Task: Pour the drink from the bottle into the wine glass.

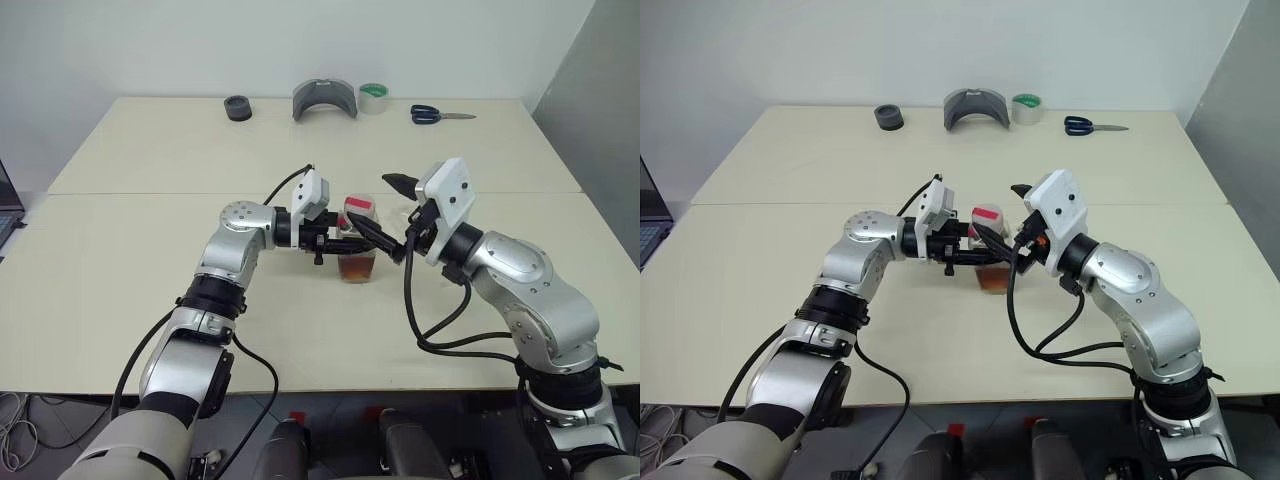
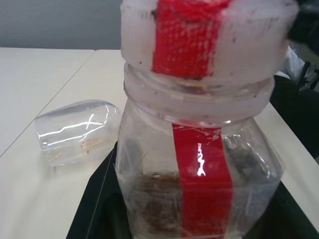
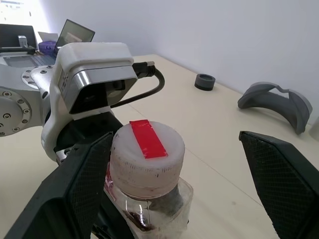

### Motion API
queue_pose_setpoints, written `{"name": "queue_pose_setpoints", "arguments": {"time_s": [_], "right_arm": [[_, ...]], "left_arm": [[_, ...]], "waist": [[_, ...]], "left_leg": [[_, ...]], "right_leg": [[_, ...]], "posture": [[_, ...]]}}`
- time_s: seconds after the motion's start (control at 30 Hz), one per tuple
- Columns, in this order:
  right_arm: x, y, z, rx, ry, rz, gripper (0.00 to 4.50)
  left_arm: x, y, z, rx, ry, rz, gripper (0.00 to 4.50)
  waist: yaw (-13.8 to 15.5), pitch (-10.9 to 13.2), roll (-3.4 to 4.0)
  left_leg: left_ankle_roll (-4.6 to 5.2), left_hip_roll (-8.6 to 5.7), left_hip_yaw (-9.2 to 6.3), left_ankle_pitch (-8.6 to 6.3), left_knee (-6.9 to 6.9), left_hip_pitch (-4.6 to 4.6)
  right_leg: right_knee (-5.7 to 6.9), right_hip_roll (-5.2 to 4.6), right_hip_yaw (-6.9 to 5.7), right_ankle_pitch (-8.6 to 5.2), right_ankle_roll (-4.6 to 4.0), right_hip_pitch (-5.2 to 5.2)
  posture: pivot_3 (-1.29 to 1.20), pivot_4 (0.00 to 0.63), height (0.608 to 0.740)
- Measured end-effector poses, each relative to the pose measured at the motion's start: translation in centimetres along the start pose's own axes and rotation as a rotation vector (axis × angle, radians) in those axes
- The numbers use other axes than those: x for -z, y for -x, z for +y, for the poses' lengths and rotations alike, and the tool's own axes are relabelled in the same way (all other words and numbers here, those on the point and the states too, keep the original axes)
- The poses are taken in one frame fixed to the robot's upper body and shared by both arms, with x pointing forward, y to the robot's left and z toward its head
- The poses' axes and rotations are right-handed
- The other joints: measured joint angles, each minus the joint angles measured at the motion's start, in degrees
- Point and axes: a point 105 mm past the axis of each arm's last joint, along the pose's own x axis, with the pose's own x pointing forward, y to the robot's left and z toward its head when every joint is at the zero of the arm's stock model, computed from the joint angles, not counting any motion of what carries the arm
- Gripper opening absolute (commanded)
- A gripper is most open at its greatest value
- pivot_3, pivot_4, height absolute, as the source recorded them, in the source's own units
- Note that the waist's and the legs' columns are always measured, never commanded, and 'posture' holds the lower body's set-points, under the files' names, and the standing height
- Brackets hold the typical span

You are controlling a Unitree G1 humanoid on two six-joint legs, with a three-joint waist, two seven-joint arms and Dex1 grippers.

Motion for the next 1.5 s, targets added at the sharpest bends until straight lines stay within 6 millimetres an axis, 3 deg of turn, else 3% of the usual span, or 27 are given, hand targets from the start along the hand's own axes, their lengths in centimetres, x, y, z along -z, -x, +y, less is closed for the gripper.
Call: {"name": "queue_pose_setpoints", "arguments": {"time_s": [1.5], "right_arm": [[0.48, 0.73, 0.14, -0.028, -0.038, 0.023, 4.29]], "left_arm": [[-0.06, 0.04, 0.00, 0.000, -0.021, 0.002, 1.81]], "waist": [[0.0, 0.0, 0.00]], "left_leg": [[0.00, 0.00, 0.00, 0.00, 0.00, 0.00]], "right_leg": [[0.00, 0.00, 0.00, 0.00, 0.00, 0.00]], "posture": [[0.00, 0.150, 0.740]]}}
